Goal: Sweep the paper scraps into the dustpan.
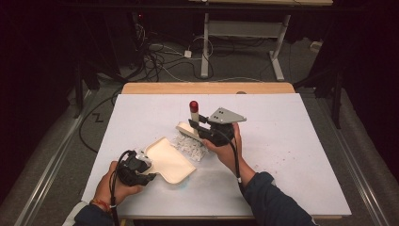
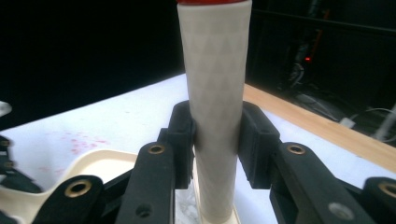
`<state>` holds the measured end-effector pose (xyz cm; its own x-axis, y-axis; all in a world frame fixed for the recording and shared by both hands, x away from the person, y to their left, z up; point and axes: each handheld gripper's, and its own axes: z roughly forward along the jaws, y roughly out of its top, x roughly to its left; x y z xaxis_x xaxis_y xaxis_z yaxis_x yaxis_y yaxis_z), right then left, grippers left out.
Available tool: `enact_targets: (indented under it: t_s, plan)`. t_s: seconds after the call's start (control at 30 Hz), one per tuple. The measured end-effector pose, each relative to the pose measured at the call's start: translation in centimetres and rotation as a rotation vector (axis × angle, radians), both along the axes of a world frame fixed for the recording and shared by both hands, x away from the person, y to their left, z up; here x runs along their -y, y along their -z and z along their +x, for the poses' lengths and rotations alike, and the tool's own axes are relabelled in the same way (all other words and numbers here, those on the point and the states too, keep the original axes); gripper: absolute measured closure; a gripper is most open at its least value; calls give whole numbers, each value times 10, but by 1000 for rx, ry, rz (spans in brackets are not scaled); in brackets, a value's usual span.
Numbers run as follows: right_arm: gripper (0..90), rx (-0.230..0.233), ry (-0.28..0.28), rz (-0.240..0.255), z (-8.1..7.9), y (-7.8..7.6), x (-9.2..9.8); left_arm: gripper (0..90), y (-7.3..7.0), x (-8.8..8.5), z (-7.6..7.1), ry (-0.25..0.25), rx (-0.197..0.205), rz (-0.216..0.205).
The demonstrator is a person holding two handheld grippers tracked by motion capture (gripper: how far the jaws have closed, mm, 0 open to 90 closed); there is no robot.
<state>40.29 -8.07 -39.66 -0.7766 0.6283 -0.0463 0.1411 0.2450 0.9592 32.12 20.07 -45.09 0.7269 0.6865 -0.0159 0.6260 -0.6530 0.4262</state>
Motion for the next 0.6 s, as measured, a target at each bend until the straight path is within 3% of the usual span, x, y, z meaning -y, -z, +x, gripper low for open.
enact_targets:
  t_s: [0.4,0.6]
  plan:
    - [705,15,-103,-12,-25,-2,-24,630,2,9,1,16,-3,15]
    - [705,34,-112,-8,-28,-10,-25,630,2,12,2,24,-2,19]
